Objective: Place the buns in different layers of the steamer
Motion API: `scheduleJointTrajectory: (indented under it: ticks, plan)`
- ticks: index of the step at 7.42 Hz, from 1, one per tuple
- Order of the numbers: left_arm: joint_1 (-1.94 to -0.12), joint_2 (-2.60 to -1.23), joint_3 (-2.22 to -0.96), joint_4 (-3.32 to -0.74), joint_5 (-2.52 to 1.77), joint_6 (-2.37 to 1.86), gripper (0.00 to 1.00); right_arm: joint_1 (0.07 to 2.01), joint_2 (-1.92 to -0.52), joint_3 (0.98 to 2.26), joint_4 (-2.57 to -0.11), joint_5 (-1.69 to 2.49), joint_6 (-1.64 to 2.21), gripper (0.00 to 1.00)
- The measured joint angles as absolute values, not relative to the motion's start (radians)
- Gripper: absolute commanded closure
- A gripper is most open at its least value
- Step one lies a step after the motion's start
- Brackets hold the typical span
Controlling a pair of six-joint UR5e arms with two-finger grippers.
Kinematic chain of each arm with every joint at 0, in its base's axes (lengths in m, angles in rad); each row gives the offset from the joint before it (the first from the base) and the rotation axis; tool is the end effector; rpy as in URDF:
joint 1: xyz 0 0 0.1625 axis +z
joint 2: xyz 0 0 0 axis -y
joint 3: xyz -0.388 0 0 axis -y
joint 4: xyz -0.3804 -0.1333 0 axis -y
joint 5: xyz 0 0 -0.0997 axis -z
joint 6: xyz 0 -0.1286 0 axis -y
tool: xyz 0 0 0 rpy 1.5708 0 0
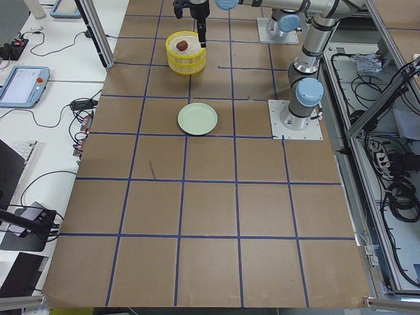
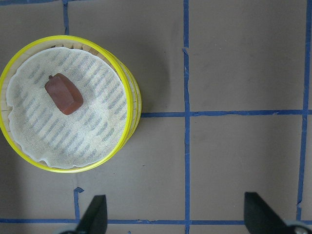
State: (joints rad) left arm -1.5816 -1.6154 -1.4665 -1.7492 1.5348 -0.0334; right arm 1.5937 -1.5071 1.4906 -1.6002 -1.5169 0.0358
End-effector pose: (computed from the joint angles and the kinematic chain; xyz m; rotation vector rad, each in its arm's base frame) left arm -0.1431 -0.4793 0.4334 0.0384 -3.1025 -0.1856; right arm 0.1519 -0.5072 0.4323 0.0180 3.0856 -0.0684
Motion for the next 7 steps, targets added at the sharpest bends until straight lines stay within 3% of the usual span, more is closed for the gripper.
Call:
scheduleJointTrajectory:
  ticks: [7]
  plan:
    - [-1.583, -1.634, -1.479, -1.736, 1.532, -0.033, 0.00, 1.594, -1.508, 1.492, -1.595, -1.522, 0.024, 0.00]
